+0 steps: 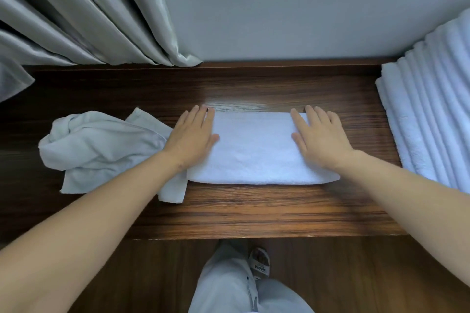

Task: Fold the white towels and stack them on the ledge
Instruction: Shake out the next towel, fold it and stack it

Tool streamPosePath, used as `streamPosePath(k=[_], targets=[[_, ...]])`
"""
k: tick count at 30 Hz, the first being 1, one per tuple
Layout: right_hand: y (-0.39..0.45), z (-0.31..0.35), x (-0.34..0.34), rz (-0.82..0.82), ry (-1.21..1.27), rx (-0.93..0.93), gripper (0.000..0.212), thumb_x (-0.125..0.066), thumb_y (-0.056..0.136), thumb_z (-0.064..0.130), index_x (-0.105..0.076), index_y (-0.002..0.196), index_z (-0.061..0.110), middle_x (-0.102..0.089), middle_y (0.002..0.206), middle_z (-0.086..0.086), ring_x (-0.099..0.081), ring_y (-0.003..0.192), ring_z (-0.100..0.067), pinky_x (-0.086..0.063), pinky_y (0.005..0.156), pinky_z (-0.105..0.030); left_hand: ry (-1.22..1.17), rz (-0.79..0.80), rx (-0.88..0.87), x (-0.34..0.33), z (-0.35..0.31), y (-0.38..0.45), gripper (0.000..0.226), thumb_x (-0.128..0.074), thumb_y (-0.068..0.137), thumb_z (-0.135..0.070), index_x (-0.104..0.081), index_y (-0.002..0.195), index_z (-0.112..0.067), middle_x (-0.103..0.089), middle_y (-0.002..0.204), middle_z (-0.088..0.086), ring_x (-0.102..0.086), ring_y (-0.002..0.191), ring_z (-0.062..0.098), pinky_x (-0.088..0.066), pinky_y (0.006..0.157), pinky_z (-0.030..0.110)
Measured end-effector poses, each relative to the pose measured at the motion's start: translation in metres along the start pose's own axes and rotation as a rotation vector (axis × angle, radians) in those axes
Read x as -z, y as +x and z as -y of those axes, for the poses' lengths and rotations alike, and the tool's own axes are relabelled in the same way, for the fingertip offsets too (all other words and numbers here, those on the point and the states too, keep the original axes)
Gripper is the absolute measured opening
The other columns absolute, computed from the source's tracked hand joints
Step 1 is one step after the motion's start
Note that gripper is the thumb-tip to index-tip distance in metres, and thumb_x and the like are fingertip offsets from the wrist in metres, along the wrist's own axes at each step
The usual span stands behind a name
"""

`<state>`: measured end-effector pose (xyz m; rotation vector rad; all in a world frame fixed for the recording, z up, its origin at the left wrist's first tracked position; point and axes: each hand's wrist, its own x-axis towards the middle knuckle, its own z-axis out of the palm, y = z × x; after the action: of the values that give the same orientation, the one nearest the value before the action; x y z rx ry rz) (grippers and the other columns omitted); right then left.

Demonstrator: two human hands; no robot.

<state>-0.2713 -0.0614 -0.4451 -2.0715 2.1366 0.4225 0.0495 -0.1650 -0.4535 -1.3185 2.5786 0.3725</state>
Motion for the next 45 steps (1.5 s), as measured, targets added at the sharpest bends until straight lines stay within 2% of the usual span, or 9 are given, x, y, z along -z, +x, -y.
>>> streamPosePath(k=[3, 11, 17, 23, 28, 33, 37, 40, 45], targets=[[0.015, -0.016, 0.021, 0.109, 0.048, -0.019, 0.047, -0.054, 0.095, 0.021, -0.044, 0.14, 0.018, -0.05, 0.128, -0.013, -0.049, 0.113, -0.036, -0.042, 0.09, -0.048, 0.09, -0.008, -0.041, 0.02, 0.009, 0.015, 0.052, -0.05, 0.104, -0.032, -0.04, 0.15, -0.008, -0.047, 0.147, 0.016, -0.044, 0.132, 0.035, -0.033, 0.107, 0.047], [0.043, -0.046, 0.061, 0.434, 0.348, -0.095, 0.031, -0.076, 0.081, 0.025, -0.063, 0.107, 0.015, -0.065, 0.102, -0.004, -0.063, 0.091, -0.024, -0.059, 0.082, -0.044, -0.139, 0.256, 0.12, 0.068, 0.01, 0.05, 0.024, -0.075, 0.08, -0.028, -0.063, 0.095, -0.013, -0.061, 0.093, 0.004, -0.057, 0.082, 0.024, -0.044, 0.069, 0.033], [-0.005, -0.069, 0.11, 0.387, 0.391, 0.021, 0.032, -0.078, 0.084, 0.027, -0.059, 0.072, 0.004, -0.052, 0.067, -0.003, -0.049, 0.063, -0.02, -0.038, 0.058, -0.034, -0.173, 0.213, 0.006, 0.124, 0.009, -0.002, 0.022, -0.075, 0.088, -0.032, -0.058, 0.09, -0.018, -0.06, 0.082, -0.004, -0.055, 0.071, 0.01, -0.036, 0.055, 0.029], [-0.061, -0.086, 0.191, 0.144, 0.407, 0.026, 0.037, -0.076, 0.08, 0.021, -0.048, 0.059, 0.011, -0.038, 0.055, 0.002, -0.033, 0.054, -0.016, -0.031, 0.053, -0.03, -0.141, -0.013, -0.094, 0.201, -0.008, -0.052, 0.023, -0.074, 0.09, -0.034, -0.061, 0.08, -0.017, -0.057, 0.068, -0.003, -0.053, 0.068, 0.017, -0.039, 0.063, 0.036], [-0.101, -0.103, 0.262, -0.14, 0.355, -0.009, 0.038, -0.072, 0.089, 0.02, -0.048, 0.06, 0.013, -0.047, 0.057, -0.003, -0.044, 0.058, -0.021, -0.031, 0.049, -0.022, -0.263, -0.224, -0.028, 0.265, -0.029, -0.075, 0.029, -0.069, 0.094, -0.031, -0.054, 0.071, -0.02, -0.057, 0.068, -0.001, -0.056, 0.065, 0.017, -0.038, 0.057, 0.032], [-0.142, -0.128, 0.309, -0.397, 0.743, -0.071, 0.034, -0.075, 0.087, 0.016, -0.051, 0.062, 0.017, -0.049, 0.061, 0.004, -0.043, 0.061, -0.016, -0.032, 0.057, -0.031, -0.651, -0.456, 0.027, 0.317, -0.051, -0.087, 0.039, -0.068, 0.09, -0.038, -0.055, 0.085, -0.002, -0.053, 0.079, 0.005, -0.048, 0.071, 0.018, -0.036, 0.069, 0.034], [-0.172, -0.145, 0.333, -0.496, 0.996, -0.113, 0.014, -0.073, 0.088, 0.013, -0.068, 0.089, 0.0, -0.061, 0.081, -0.006, -0.054, 0.076, -0.017, -0.043, 0.068, -0.03, -0.962, -0.521, -0.03, 0.342, -0.084, -0.091, 0.03, -0.068, 0.082, -0.041, -0.062, 0.089, -0.013, -0.062, 0.087, 0.004, -0.059, 0.08, 0.017, -0.047, 0.074, 0.036], [-0.194, -0.158, 0.341, -0.52, 1.239, -0.169, 0.033, -0.073, 0.086, 0.019, -0.07, 0.111, -0.001, -0.069, 0.096, -0.007, -0.065, 0.088, -0.019, -0.053, 0.078, -0.034, -1.116, -0.553, -0.049, 0.353, -0.111, -0.079, 0.019, -0.066, 0.098, -0.028, -0.072, 0.098, -0.01, -0.073, 0.098, 0.009, -0.071, 0.088, 0.023, -0.056, 0.08, 0.038], [-0.225, -0.175, 0.34, -0.712, 1.351, -0.243, 0.018, -0.063, 0.098, 0.015, -0.071, 0.112, 0.007, -0.069, 0.096, -0.003, -0.064, 0.086, -0.02, -0.051, 0.076, -0.035, -1.247, -0.641, -0.028, 0.358, -0.161, -0.045, 0.027, -0.058, 0.104, -0.031, -0.065, 0.084, -0.015, -0.063, 0.086, 0.008, -0.059, 0.076, 0.021, -0.05, 0.067, 0.034]])
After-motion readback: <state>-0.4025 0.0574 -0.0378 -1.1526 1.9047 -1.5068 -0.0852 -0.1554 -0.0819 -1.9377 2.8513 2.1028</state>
